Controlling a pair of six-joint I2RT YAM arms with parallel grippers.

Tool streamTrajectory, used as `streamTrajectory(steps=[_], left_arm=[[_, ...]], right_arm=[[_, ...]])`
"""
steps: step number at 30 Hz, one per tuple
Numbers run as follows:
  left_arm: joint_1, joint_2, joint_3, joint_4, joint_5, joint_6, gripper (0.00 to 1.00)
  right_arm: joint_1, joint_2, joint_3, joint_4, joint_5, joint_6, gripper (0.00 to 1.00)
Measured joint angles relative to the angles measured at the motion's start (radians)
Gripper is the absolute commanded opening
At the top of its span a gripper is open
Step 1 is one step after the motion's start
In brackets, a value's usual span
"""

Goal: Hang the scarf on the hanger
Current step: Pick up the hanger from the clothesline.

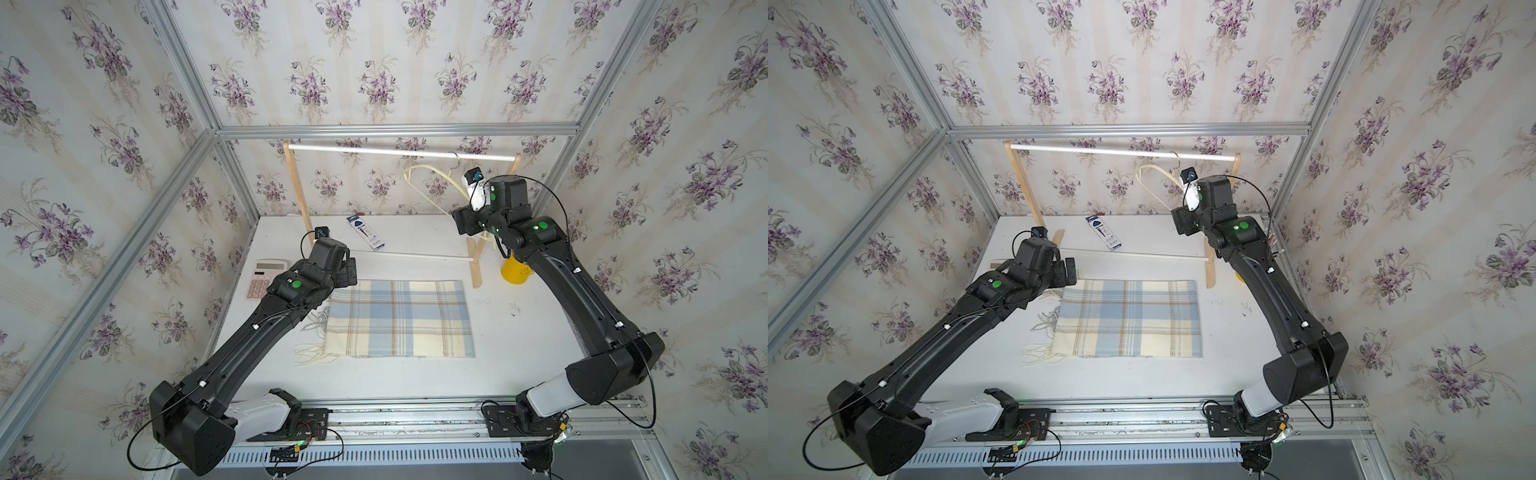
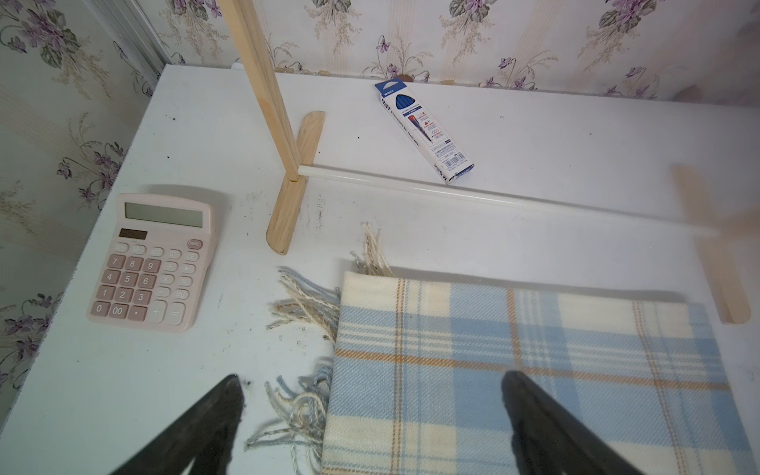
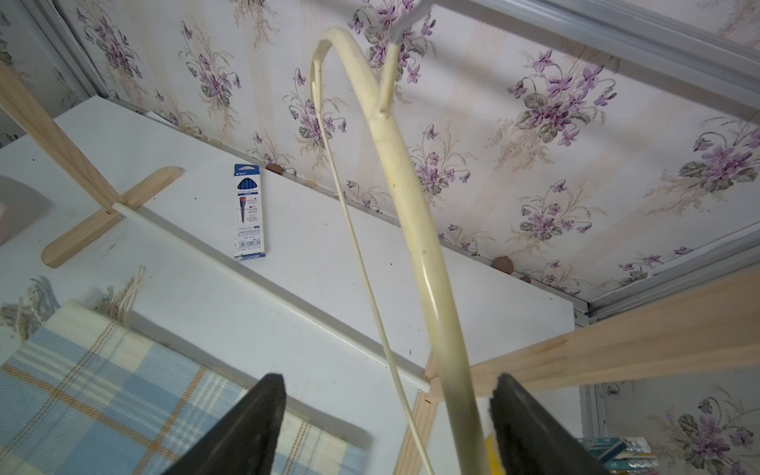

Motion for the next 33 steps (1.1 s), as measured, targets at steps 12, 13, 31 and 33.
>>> streamTrajectory(steps=[12,13,31,33], left_arm=[[0.0,0.011,0.001,-0.023,0.006,0.0,0.99],[0.0,0.011,0.001,-0.024,0.006,0.0,0.99],[0.0,0.027,0.024,-0.041,0.005,-0.003,0.98],[0.0,0.031,0.025,-0.041,0.005,-0.003,0.98]], right_arm=[[0.0,-0.04,-0.077,0.045,0.032,-0.004,0.65],[0.0,-0.043,-0.085,0.049,0.031,-0.004,0.65],[0.0,-0.106,-0.227,0.109,0.009,-0.003,0.56],[0.0,-0.114,-0.245,0.12,0.005,-0.003,0.53]])
